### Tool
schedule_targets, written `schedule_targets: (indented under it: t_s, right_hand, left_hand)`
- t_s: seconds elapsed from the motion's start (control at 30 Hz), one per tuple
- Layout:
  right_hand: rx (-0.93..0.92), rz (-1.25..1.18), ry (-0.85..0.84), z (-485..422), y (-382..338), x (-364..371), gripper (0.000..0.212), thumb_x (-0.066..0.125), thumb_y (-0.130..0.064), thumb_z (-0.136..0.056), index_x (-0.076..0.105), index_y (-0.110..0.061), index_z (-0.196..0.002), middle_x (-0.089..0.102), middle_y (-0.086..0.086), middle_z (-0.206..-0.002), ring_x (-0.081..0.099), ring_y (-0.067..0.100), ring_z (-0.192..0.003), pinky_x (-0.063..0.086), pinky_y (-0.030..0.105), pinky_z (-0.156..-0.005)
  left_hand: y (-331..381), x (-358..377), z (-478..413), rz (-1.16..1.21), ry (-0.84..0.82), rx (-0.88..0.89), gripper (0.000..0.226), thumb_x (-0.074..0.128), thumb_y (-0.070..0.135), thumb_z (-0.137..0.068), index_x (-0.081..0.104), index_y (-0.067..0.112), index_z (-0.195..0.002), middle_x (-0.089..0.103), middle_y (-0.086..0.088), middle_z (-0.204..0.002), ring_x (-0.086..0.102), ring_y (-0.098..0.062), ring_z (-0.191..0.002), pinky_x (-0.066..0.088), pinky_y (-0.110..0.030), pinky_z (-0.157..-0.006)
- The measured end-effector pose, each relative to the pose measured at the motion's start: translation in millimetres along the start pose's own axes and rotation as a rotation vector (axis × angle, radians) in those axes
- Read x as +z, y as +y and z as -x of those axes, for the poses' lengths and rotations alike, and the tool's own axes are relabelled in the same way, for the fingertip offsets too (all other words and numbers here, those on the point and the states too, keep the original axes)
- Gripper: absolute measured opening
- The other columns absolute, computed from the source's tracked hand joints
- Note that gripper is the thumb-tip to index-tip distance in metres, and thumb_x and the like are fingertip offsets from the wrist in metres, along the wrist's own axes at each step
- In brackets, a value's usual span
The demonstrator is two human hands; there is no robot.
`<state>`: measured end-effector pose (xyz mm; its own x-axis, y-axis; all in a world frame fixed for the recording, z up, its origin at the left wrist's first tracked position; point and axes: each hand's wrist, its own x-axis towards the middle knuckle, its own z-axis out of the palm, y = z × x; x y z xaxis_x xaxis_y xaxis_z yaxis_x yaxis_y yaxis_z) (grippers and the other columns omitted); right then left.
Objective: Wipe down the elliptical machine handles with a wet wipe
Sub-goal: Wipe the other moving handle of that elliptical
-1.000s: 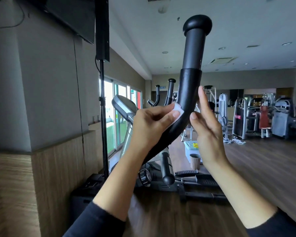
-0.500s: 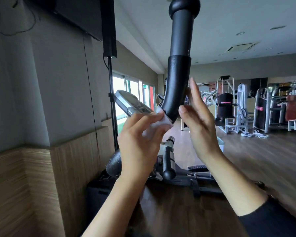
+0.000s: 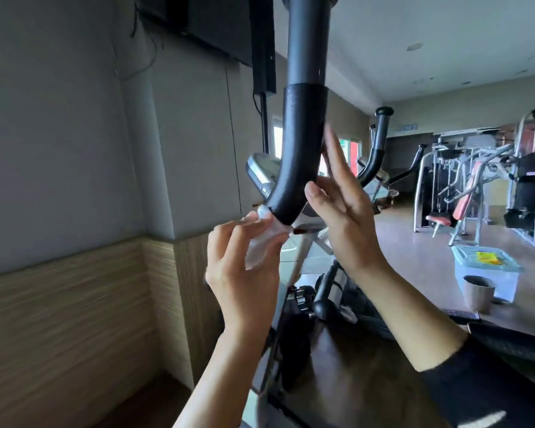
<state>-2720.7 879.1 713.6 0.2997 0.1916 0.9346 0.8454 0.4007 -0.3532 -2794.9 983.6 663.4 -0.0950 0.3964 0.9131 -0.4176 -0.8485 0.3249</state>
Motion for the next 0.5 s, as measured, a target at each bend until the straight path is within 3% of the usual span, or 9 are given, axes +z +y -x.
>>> schedule_targets:
  t_s: [0.07,0.2,0.3,0.37,0.5]
  right_hand:
    - [-0.006,0.005,-0.022,-2,5,-3,0.065,0.052,-0.01,-0.094,0.023,-0.029,-0.149,0.057,-0.018,-0.102,0.054,-0.001,-0.089,0.042,0.023,-0.093]
    - [-0.034,-0.04,-0.066,-4,9,-5,0.064,0.052,-0.017,-0.094,0.023,-0.038,-0.147,0.047,0.014,-0.141,0.059,0.017,-0.11,0.044,0.037,-0.103]
    - [-0.061,-0.072,-0.106,-6,13,-8,0.064,0.053,-0.017,-0.095,0.024,-0.038,-0.148,0.04,0.018,-0.149,0.048,0.029,-0.131,0.044,0.042,-0.106]
    - [-0.077,-0.069,-0.116,-7,15,-10,0.064,0.053,-0.012,-0.095,0.024,-0.035,-0.147,0.039,0.012,-0.151,0.043,0.031,-0.136,0.044,0.037,-0.106]
    - [-0.121,-0.056,-0.117,-9,19,-14,0.063,0.052,-0.009,-0.094,0.022,-0.028,-0.146,0.046,0.018,-0.145,0.05,0.025,-0.131,0.046,0.026,-0.102]
  left_hand:
    - [-3,0,6,-0.042,0.052,0.023,0.028,0.084,0.015,-0.067,0.067,0.023,-0.088,0.066,0.004,-0.096,0.064,-0.018,-0.088,0.048,-0.02,-0.079]
    - [16,14,3,-0.059,0.129,0.02,0.034,0.086,0.018,-0.066,0.063,0.03,-0.088,0.066,0.009,-0.093,0.064,-0.014,-0.087,0.047,-0.02,-0.079]
    - [16,17,5,-0.084,0.143,0.053,0.034,0.086,0.017,-0.067,0.063,0.029,-0.09,0.066,0.007,-0.093,0.063,-0.012,-0.088,0.046,-0.017,-0.081]
    - [9,13,9,-0.125,0.143,0.07,0.036,0.087,0.015,-0.068,0.063,0.029,-0.091,0.065,0.006,-0.094,0.063,-0.012,-0.088,0.045,-0.015,-0.081]
    - [9,15,15,-0.153,0.195,0.111,0.034,0.086,0.013,-0.068,0.065,0.028,-0.09,0.066,0.007,-0.093,0.065,-0.013,-0.088,0.048,-0.02,-0.082]
